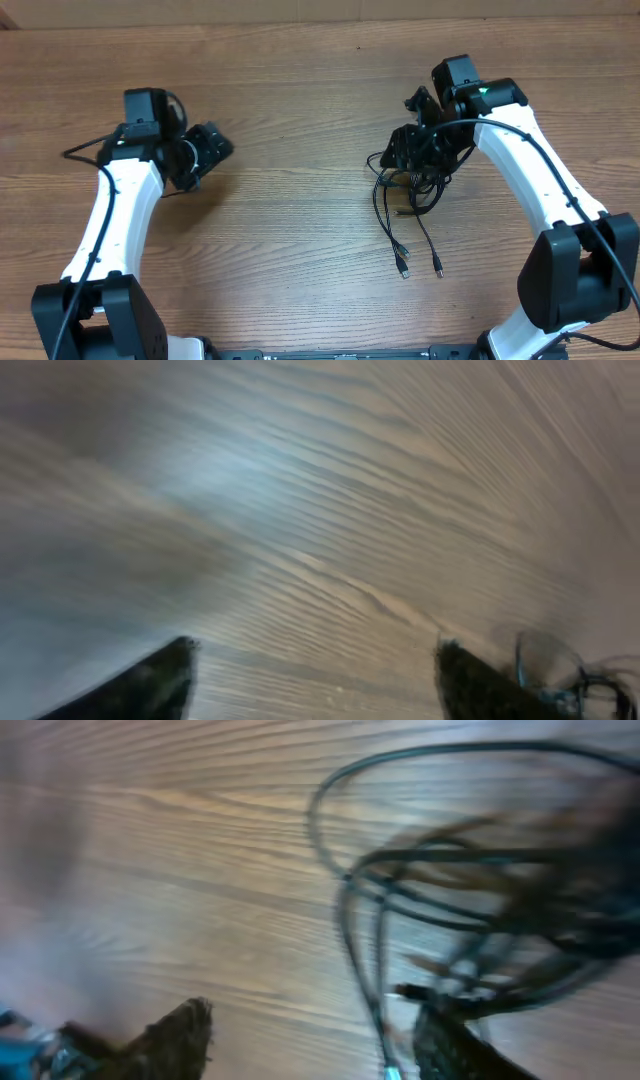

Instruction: Untangle cables

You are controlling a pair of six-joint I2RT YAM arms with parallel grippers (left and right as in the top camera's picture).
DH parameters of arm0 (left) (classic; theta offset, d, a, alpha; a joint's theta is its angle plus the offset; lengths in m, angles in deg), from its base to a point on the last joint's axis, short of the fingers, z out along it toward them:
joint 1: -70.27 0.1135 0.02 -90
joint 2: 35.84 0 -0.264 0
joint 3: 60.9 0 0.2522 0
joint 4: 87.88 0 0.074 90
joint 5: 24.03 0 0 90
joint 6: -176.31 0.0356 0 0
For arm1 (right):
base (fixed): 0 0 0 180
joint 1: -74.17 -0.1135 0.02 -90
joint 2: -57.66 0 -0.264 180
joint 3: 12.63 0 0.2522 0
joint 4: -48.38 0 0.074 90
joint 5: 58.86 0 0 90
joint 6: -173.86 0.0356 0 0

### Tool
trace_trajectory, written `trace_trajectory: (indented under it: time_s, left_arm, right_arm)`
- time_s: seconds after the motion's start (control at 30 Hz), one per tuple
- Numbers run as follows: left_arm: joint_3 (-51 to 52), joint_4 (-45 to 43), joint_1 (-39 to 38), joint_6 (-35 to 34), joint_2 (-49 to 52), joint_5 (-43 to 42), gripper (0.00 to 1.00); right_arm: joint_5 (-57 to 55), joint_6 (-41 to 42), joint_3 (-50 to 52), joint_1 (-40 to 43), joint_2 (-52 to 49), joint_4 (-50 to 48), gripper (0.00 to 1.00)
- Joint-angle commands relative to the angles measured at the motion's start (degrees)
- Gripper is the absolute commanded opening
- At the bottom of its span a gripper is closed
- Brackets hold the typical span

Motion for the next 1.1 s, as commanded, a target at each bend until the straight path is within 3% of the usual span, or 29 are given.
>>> trace_trajectory:
  time_s: [0.0,0.03,0.07,0.17,0.43,0.57,0.77,0.93,1.03,1.07]
  left_arm:
    - [-0.87,-2.67,-5.70,6.40,-1.20,-6.38,0.93]
    - [-0.87,-3.48,-7.19,6.43,-1.20,-6.34,0.96]
    - [-0.87,-4.70,-9.16,6.43,-1.20,-6.36,0.98]
    - [-0.87,-10.64,-16.79,8.98,-1.16,-5.92,0.98]
    - [-0.85,-24.79,-34.14,12.37,2.69,9.14,0.83]
    - [-0.87,-34.53,-40.41,13.88,8.66,9.49,0.82]
    - [-0.87,-50.38,-46.62,13.62,19.76,9.27,0.67]
    - [-0.87,-55.65,-48.96,13.29,25.38,9.29,0.57]
    - [-0.87,-55.52,-49.18,12.04,26.82,9.29,0.32]
    - [-0.87,-55.54,-49.18,11.89,26.82,9.29,0.18]
  right_arm:
    - [-6.91,6.19,-3.41,3.98,-0.04,0.98,0.70]
    - [-6.91,6.32,-4.76,5.38,0.11,1.68,0.74]
    - [-6.95,6.64,-5.99,6.64,0.24,2.38,0.85]
    - [-7.37,8.46,-10.19,12.09,1.14,5.25,1.00]
    - [-7.34,10.47,-11.78,24.00,4.22,8.76,1.00]
    - [-7.34,10.36,-11.76,28.11,4.35,10.95,1.00]
    - [-7.32,10.23,-11.76,30.47,4.35,11.65,1.00]
    - [-7.32,10.23,-11.76,30.29,4.35,11.72,1.00]
    - [-7.26,10.27,-11.76,30.29,4.35,12.09,1.00]
    - [-7.06,10.27,-11.76,30.29,4.35,12.15,1.00]
